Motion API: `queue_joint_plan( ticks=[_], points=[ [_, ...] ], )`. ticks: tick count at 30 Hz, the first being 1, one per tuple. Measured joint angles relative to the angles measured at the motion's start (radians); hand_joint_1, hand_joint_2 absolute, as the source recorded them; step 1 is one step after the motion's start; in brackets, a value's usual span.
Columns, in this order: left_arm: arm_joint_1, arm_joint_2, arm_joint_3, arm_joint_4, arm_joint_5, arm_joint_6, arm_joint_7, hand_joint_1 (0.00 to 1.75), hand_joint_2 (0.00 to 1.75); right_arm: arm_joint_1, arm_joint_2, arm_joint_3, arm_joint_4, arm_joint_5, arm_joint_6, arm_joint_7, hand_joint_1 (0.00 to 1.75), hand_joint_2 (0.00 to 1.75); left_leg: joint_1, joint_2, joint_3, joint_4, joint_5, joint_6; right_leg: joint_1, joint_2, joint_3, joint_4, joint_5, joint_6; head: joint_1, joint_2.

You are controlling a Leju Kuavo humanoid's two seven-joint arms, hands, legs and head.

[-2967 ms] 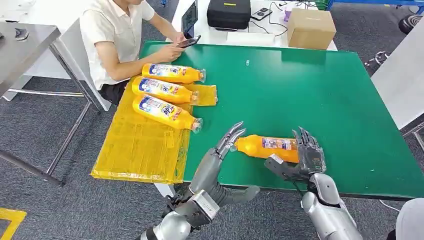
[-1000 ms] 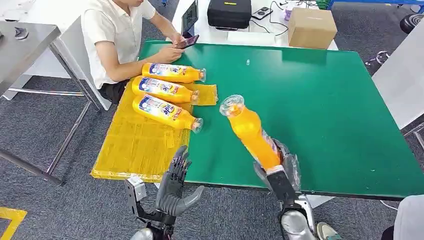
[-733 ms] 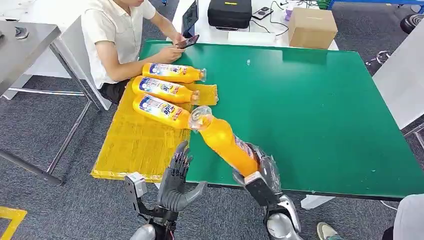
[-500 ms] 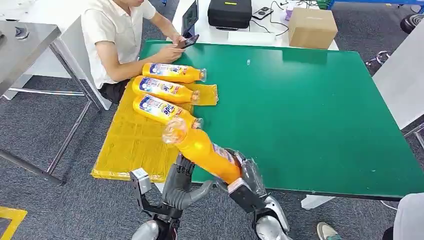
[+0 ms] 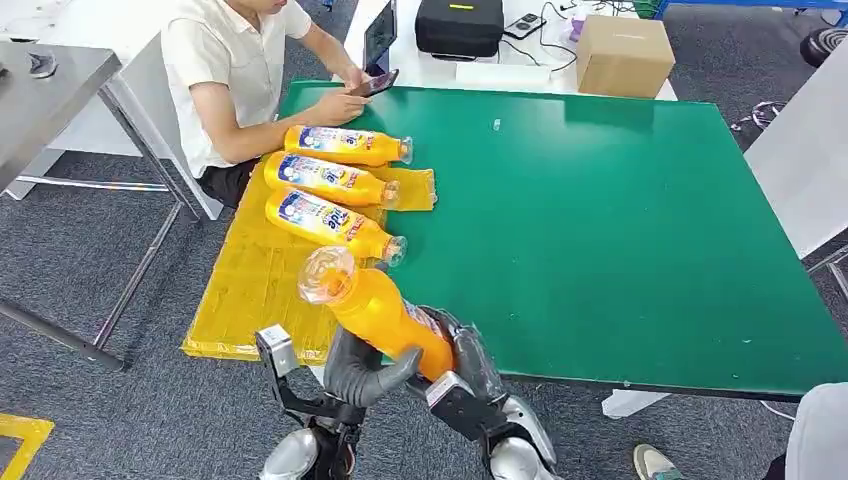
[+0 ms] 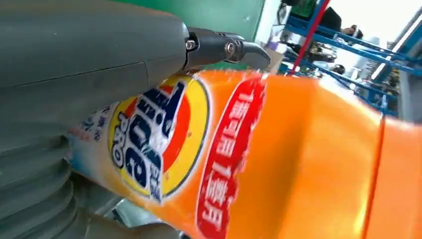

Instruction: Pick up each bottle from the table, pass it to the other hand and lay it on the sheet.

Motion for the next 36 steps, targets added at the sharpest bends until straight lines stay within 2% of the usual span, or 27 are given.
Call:
queue_joint_plan(
  ticks=[4, 5, 6, 7, 8, 17, 18, 22, 26, 29, 31, 34, 36],
  points=[
    [0.0, 0.0, 0.018, 0.0, 0.049, -0.029, 0.013, 1.75, 1.75, -0.01, -0.004, 0.013, 0.013, -0.011, 0.014, 0.0, 1.75, 1.75, 0.0, 0.0, 0.0, 0.0, 0.0, 0.0, 0.0, 0.0, 0.0, 0.0, 0.0, 0.0, 0.0, 0.0],
    [0.001, 0.0, 0.022, 0.0, 0.057, -0.033, 0.016, 1.75, 1.75, -0.013, -0.004, 0.014, 0.016, -0.012, 0.016, 0.0, 1.69, 1.75, 0.0, 0.0, 0.0, 0.0, 0.0, 0.0, 0.0, 0.0, 0.0, 0.0, 0.0, 0.0, 0.0, 0.0],
    [0.001, 0.0, 0.026, 0.0, 0.059, -0.035, 0.018, 1.75, 1.75, -0.016, -0.004, 0.016, 0.018, -0.013, 0.016, 0.0, 1.43, 1.75, 0.0, 0.001, 0.0, 0.0, 0.0, 0.0, 0.0, 0.0, 0.0, 0.0, 0.0, 0.0, 0.0, 0.0],
    [0.001, 0.0, 0.03, 0.0, 0.061, -0.038, 0.019, 1.75, 1.75, -0.018, -0.005, 0.018, 0.02, -0.013, 0.016, -0.001, 0.24, 1.75, 0.0, 0.001, 0.0, 0.0, 0.0, 0.0, 0.0, 0.0, 0.0, 0.0, 0.0, 0.0, 0.0, 0.0],
    [0.001, 0.0, 0.032, 0.0, 0.067, -0.04, 0.021, 1.75, 1.75, -0.02, -0.005, 0.02, 0.023, -0.014, 0.016, -0.001, 0.0, 1.75, 0.0, 0.001, 0.0, 0.0, 0.0, 0.0, 0.0, 0.0, 0.0, 0.0, 0.0, 0.0, 0.0, 0.0],
    [0.0, -0.001, 0.056, 0.0, 0.092, -0.064, 0.026, 1.75, 1.75, -0.018, -0.005, 0.03, 0.034, -0.034, 0.034, -0.006, 0.0, 1.75, 0.0, 0.001, 0.0, 0.0, 0.0, 0.0, 0.0, 0.0, -0.001, 0.0, 0.0, 0.0, 0.0, 0.0],
    [0.0, -0.001, 0.056, 0.0, 0.09, -0.063, 0.026, 1.75, 1.75, -0.017, -0.005, 0.031, 0.035, -0.037, 0.035, -0.006, 0.0, 0.0, 0.0, 0.001, 0.0, 0.0, 0.0, 0.0, 0.0, 0.0, -0.001, 0.0, 0.0, 0.0, 0.0, 0.0],
    [0.0, -0.001, 0.058, -0.002, 0.05, -0.034, 0.012, 1.75, 1.75, -0.005, -0.002, 0.03, 0.035, -0.025, 0.003, -0.012, 0.0, 0.0, 0.0, 0.001, 0.0, 0.0, 0.0, 0.0, 0.0, 0.0, -0.001, 0.0, 0.0, 0.0, 0.0, 0.0],
    [-0.001, -0.001, 0.073, -0.015, -0.072, 0.127, -0.029, 1.75, 1.75, 0.029, -0.002, 0.022, 0.034, 0.077, -0.208, -0.051, 0.0, 0.0, 0.0, 0.001, 0.0, 0.0, 0.0, 0.0, 0.0, 0.0, -0.001, 0.0, 0.0, 0.0, 0.0, 0.0],
    [-0.009, 0.001, 0.099, -0.019, -0.305, 0.399, -0.104, 1.75, 1.75, 0.073, 0.014, -0.027, 0.001, 0.026, -0.399, -0.128, 0.0, 0.0, 0.0, 0.0, -0.001, 0.0, 0.0, 0.0, 0.0, 0.0, -0.001, 0.0, 0.0, 0.0, 0.0, 0.0],
    [-0.033, 0.002, 0.112, -0.008, -0.512, 0.55, -0.159, 1.75, 1.75, 0.102, 0.024, -0.079, -0.051, 0.018, -0.44, -0.157, 0.0, 0.0, 0.0, 0.0, -0.001, 0.0, 0.0, 0.0, 0.0, 0.0, -0.001, 0.0, 0.0, 0.0, 0.001, 0.0],
    [-0.077, 0.001, 0.163, 0.027, -0.853, 0.599, -0.147, 1.75, 1.75, 0.122, 0.038, -0.151, -0.121, -0.027, -0.445, -0.163, 0.0, 0.0, 0.0, 0.0, -0.001, 0.0, 0.0, 0.0, 0.0, 0.0, -0.001, 0.0, 0.0, 0.0, 0.001, 0.0],
    [-0.109, 0.001, 0.21, 0.065, -1.081, 0.601, -0.091, 1.75, 1.75, 0.127, 0.04, -0.206, -0.168, -0.042, -0.446, -0.164, 0.0, 0.0, 0.0, 0.0, -0.001, 0.0, 0.001, -0.001, 0.0, 0.0, -0.001, 0.0, 0.001, 0.0, 0.001, 0.0]
  ],
)
